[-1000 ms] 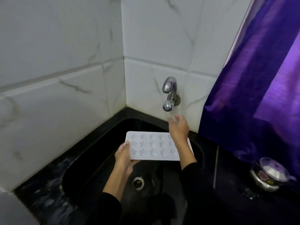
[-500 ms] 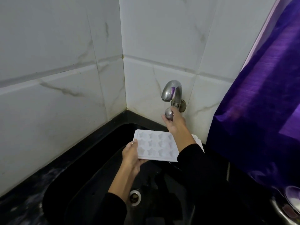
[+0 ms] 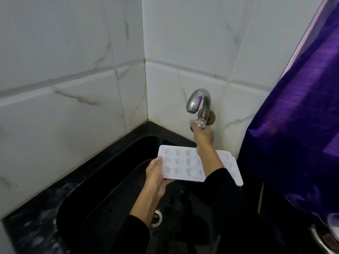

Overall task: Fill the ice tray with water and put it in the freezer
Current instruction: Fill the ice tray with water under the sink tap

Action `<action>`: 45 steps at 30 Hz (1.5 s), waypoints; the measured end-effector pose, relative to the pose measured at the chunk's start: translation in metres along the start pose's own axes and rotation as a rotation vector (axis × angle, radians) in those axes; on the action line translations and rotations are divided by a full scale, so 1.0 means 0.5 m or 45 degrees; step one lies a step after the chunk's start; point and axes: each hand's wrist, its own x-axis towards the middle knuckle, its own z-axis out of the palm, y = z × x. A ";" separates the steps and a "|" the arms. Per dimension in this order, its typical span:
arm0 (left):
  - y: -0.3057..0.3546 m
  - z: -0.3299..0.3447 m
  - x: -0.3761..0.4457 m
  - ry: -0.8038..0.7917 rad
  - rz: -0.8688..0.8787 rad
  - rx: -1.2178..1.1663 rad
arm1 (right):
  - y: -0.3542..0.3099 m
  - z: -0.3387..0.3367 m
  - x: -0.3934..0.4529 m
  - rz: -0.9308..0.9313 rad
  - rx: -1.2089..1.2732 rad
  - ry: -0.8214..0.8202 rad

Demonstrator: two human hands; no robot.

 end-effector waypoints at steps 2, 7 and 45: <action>-0.003 -0.003 0.006 0.008 -0.010 -0.006 | 0.030 -0.004 -0.030 -0.232 -0.345 0.001; -0.005 0.000 0.008 0.010 -0.026 -0.082 | 0.101 -0.011 -0.128 -0.644 -1.100 -0.188; -0.004 -0.064 -0.003 0.162 0.016 -0.136 | 0.149 -0.046 -0.177 -0.591 -1.745 -0.502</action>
